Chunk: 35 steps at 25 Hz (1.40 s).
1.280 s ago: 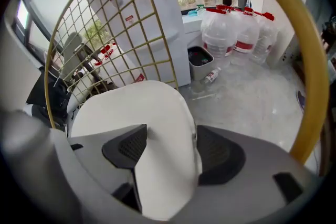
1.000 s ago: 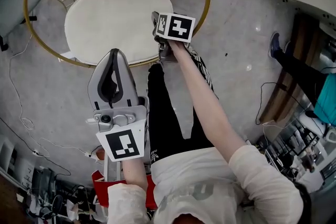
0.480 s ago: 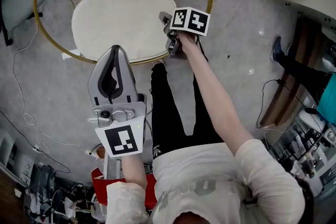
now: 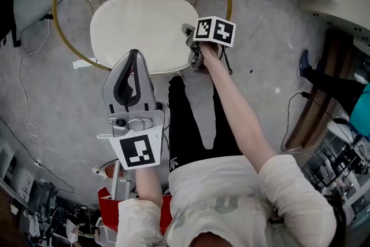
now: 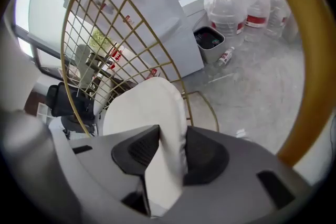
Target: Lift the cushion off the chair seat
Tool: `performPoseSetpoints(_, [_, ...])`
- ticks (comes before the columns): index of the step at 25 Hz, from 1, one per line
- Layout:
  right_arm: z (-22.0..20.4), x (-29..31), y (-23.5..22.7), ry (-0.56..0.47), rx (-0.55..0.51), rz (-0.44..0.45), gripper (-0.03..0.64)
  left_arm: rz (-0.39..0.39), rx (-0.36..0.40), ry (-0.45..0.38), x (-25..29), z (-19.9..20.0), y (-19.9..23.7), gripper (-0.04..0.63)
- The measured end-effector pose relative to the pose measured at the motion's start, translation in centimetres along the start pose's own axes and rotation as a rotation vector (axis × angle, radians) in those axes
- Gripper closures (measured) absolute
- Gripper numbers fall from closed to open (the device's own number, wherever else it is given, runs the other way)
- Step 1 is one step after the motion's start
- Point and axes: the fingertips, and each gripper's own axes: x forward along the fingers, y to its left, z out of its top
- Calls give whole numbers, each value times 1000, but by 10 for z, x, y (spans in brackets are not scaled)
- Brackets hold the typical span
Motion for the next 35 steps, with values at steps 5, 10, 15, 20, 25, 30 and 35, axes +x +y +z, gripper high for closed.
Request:
performPoseSetpoints(5, [-2,-4,10,9,3,62,513,31,1,-19,7,5,7,583])
performPoseSetpoints(10, [-2,-21,31,5,-17,151,551,55,9,-42,9,14,7,583])
performPoseSetpoints(15, [3,-49,65,-14,-38,290,558,104,26,-81,5,30,7,583])
performPoseSetpoints(20, [11,-101,95,-31,-154,324,565,165,30,-120,-14,60,3,583])
performPoseSetpoints(25, [25,-163,120,-68,-356,295,568,222,48,-142,-40,101,-2,583])
performPoseSetpoints(30, [43,-253,153,-203,-495,322,570,351,31,-175,-77,149,4,583])
performPoseSetpoints(35, [79,-357,223,-435,-615,475,571,483,6,-250,-97,206,8,583])
